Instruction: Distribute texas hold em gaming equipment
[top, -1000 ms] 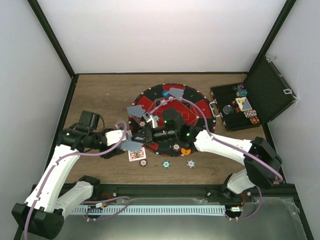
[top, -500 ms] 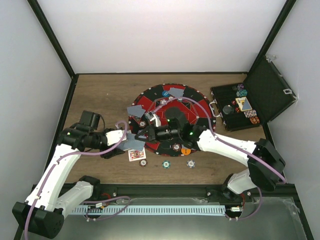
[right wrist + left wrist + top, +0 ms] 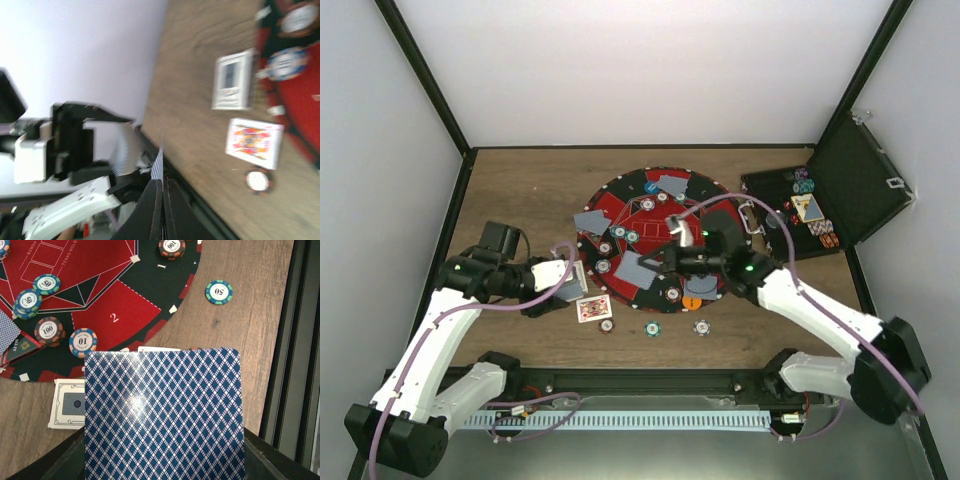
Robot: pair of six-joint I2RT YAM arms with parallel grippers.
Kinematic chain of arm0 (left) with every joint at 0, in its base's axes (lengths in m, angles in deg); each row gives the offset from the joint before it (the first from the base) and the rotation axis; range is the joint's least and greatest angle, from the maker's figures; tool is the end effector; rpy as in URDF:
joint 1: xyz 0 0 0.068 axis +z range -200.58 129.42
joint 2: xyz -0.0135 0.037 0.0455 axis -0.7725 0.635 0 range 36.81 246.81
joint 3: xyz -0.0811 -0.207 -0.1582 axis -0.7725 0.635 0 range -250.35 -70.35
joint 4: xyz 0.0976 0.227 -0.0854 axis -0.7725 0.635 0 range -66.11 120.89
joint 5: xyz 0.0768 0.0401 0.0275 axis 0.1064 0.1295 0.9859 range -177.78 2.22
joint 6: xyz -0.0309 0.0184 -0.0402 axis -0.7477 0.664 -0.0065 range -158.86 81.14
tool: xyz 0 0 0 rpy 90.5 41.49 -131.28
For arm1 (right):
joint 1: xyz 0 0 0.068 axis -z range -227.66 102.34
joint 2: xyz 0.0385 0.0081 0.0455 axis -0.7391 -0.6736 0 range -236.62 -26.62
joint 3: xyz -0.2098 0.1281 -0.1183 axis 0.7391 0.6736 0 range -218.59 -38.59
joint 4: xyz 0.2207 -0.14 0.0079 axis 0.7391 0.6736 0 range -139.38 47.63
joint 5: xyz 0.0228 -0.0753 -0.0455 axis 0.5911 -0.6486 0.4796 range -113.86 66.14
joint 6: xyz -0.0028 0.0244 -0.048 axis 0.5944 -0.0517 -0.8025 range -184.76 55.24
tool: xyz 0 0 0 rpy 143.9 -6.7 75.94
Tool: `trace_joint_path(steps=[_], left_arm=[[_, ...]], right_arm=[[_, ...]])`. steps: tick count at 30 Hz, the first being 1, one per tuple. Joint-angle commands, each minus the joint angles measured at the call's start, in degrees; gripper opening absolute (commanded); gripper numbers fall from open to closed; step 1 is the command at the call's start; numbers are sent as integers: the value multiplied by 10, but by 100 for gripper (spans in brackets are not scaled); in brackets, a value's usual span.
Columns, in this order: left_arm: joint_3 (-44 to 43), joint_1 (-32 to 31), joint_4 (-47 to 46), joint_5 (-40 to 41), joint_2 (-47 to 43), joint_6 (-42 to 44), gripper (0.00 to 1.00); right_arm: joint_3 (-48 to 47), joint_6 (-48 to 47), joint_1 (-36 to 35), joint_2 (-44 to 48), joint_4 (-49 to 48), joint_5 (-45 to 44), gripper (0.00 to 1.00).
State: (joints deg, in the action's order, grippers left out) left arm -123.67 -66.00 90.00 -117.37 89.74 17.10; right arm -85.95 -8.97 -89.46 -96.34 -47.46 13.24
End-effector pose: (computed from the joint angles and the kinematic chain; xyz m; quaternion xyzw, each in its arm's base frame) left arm 0.1385 -0.0564 0.2901 0.5951 0.7363 -0.1637 0.2773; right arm 0.1878 0.1968 0.2813 -0.0743 0.8114 0.5631 0.1378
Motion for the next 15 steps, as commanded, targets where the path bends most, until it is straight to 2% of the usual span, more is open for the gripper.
trace_joint_path(steps=[1, 8, 15], left_arm=[[7, 0, -7, -10, -6, 10, 4], [8, 0, -9, -11, -7, 9, 4], [10, 0, -12, -10, -3, 8, 4]], right_arm=[[58, -46, 95, 69, 116, -15, 1], [115, -104, 208, 117, 236, -79, 1], [127, -126, 243, 86, 273, -169, 1]])
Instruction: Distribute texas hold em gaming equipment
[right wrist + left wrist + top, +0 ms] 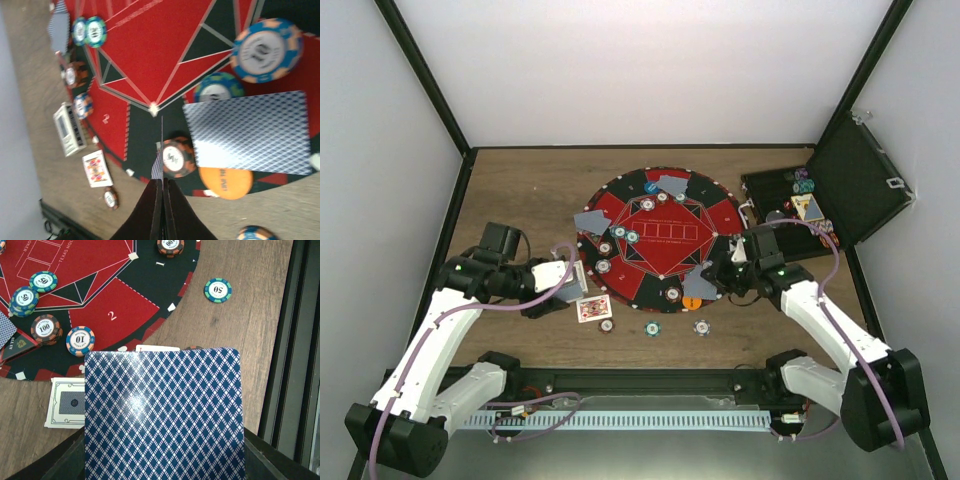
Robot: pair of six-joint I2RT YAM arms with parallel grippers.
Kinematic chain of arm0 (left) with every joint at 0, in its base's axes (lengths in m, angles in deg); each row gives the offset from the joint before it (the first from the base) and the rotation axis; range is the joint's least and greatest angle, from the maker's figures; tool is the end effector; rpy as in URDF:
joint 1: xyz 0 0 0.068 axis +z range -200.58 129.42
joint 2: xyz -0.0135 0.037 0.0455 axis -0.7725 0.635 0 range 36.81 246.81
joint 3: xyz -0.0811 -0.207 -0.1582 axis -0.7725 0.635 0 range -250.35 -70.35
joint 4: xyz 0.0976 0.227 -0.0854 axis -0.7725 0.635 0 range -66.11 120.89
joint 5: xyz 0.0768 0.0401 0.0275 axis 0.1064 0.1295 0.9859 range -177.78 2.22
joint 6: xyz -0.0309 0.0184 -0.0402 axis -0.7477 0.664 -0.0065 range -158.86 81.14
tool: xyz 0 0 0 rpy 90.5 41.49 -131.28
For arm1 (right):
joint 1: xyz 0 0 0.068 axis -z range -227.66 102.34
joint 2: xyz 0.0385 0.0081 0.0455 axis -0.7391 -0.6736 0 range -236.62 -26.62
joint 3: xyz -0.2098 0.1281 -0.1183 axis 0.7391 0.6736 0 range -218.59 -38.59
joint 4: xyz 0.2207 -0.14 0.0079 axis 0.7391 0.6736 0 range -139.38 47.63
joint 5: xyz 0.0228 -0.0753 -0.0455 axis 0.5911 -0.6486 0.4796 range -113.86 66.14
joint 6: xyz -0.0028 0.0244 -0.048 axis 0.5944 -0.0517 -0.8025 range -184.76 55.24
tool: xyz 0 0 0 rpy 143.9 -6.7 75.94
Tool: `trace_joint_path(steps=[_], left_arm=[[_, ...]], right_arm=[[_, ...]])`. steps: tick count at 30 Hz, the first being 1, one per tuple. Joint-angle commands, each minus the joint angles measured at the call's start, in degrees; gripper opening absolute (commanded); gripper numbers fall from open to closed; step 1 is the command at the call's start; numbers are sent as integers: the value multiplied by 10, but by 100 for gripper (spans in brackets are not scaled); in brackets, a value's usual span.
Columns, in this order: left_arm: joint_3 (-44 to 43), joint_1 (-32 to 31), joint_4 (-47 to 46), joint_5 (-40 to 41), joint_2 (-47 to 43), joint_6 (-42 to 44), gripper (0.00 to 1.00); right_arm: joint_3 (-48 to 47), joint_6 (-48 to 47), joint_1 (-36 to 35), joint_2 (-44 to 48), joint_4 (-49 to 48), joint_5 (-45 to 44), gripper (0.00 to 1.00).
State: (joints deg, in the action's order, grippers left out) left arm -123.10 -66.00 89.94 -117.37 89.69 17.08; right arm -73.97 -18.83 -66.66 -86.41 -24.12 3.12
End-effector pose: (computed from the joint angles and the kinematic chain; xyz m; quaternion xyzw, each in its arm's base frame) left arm 0.1381 -0.0563 0.2874 0.5946 0.7377 -0.1653 0.2737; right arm 0.1871 0.0816 0.2144 0.1343 0.9064 0.3648 0.1653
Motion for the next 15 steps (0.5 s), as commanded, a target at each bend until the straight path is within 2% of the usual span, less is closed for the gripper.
trace_joint_path(steps=[1, 10, 15], left_arm=[[5, 0, -11, -10, -3, 8, 4], [5, 0, -11, -9, -3, 8, 4], [5, 0, -12, -10, -2, 8, 4]], right_arm=[[7, -28, 17, -18, 44, -85, 1], [17, -30, 21, -62, 41, -156, 1], [28, -31, 22, -73, 21, -153, 1]])
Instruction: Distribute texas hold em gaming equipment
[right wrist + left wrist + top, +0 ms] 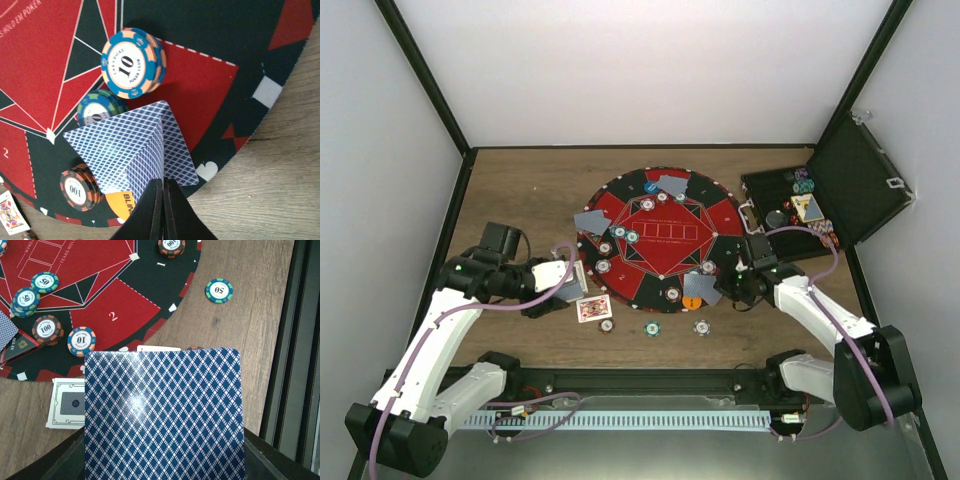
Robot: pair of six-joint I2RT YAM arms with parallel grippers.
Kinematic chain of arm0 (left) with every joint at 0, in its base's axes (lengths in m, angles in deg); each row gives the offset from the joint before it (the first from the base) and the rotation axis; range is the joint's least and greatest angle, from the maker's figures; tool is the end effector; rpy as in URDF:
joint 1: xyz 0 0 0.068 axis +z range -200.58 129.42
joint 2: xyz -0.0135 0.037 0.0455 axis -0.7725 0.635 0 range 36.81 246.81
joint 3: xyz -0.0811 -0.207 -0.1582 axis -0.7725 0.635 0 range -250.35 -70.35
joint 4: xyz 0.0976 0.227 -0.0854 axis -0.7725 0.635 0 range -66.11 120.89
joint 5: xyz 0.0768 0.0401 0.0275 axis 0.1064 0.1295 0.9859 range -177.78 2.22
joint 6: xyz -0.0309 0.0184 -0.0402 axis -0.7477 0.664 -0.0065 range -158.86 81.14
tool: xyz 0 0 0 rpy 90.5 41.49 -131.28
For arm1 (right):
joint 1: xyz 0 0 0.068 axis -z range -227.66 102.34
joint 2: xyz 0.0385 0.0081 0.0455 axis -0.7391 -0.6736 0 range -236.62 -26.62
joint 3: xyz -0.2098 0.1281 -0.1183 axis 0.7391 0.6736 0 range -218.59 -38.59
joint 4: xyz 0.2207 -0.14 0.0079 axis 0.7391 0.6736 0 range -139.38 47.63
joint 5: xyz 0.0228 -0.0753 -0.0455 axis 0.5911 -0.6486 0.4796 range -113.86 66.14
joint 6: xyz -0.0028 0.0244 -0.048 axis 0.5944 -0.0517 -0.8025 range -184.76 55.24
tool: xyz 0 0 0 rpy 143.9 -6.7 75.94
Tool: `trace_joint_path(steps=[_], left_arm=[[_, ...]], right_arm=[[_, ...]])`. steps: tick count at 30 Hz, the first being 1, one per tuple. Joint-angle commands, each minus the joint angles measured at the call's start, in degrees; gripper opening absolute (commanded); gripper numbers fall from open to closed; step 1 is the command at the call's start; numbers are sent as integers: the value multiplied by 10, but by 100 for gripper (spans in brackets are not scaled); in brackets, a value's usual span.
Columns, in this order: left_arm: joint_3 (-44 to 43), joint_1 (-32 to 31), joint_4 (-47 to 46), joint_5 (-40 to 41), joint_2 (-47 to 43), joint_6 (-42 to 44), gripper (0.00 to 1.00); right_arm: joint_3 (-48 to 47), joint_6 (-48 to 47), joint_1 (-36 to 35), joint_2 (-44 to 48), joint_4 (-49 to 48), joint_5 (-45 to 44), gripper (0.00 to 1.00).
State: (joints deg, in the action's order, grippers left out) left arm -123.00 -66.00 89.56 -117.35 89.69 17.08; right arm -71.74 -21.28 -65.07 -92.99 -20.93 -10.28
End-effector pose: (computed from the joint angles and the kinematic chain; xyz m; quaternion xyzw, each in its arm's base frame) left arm 0.1387 -0.0565 0.2872 0.5948 0.7370 -0.1642 0.2758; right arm 0.1917 0.0689 0.1757 0.1890 0.9445 0.2220 0.1514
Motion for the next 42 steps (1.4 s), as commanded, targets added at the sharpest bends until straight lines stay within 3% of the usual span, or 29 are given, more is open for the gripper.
trace_joint_path(steps=[1, 8, 20, 33, 42], left_arm=[[3, 0, -9, -10, -1, 8, 4], [-3, 1, -7, -8, 5, 8, 4], [-7, 1, -8, -9, 10, 8, 4], [-9, 0, -8, -5, 13, 10, 4], [-9, 0, -11, -10, 20, 9, 4]], right_arm=[[6, -7, 6, -12, -17, -14, 1], [4, -12, 6, -32, -49, 19, 1], [-53, -21, 5, -5, -26, 36, 1], [-48, -25, 5, -89, -100, 65, 1], [-41, -38, 6, -88, -85, 43, 3]])
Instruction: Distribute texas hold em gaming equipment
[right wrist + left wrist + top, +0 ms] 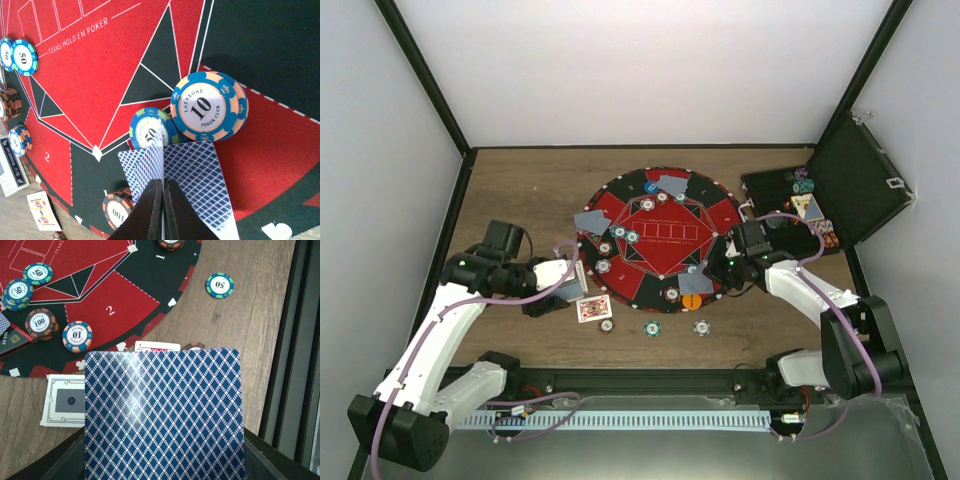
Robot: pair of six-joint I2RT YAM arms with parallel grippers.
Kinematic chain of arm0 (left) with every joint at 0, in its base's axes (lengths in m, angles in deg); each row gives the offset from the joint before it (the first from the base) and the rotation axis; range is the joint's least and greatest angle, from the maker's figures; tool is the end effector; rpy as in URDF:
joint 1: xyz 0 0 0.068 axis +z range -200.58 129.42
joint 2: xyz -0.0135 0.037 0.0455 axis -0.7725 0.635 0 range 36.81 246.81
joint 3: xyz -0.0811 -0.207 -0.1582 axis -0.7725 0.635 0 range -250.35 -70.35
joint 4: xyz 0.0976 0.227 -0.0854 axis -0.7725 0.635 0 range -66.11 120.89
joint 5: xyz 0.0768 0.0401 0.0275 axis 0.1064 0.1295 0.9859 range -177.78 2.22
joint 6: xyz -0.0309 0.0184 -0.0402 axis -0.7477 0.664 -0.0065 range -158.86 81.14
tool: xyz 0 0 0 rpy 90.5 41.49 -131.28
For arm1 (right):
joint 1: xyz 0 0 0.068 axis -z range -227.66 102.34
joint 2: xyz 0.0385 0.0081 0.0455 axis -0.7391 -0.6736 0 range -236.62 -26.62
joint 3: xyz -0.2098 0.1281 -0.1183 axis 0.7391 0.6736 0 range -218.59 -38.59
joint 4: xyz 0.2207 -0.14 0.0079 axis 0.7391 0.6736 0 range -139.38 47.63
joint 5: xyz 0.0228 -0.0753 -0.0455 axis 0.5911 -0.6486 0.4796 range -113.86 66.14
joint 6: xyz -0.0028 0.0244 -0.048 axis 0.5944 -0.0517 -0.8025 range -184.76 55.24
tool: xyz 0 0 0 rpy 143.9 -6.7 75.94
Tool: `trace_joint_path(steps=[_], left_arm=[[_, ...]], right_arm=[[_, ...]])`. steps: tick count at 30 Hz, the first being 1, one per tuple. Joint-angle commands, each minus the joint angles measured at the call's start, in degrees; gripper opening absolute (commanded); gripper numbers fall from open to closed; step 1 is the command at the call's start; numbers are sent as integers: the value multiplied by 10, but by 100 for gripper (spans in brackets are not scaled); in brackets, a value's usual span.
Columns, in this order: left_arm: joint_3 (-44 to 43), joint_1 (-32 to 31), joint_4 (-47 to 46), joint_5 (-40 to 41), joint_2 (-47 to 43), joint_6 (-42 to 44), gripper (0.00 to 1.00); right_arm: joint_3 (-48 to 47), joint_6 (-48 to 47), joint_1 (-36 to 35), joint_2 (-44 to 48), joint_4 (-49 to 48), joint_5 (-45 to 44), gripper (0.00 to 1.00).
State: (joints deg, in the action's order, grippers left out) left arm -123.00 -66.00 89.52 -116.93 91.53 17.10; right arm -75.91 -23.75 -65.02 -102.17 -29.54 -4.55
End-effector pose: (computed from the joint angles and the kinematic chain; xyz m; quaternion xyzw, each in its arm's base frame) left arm 0.1442 -0.0578 0.2829 0.5935 0.7428 -0.1668 0.2611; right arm 0.2261 0.0831 0.1734 0.1491 0.9371 0.2731 0.1581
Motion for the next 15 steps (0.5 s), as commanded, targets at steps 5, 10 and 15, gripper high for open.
trace_joint_path(steps=[5, 10, 15], left_arm=[[-9, 1, -12, -14, 2, 8, 4], [-7, 0, -11, -12, -1, 8, 4], [-6, 1, -13, -13, 1, 7, 4]], right_arm=[[0, -16, 5, 7, 6, -17, 4], [0, -18, 6, 11, 9, -16, 4], [-4, -24, 6, 14, 37, -37, 2]])
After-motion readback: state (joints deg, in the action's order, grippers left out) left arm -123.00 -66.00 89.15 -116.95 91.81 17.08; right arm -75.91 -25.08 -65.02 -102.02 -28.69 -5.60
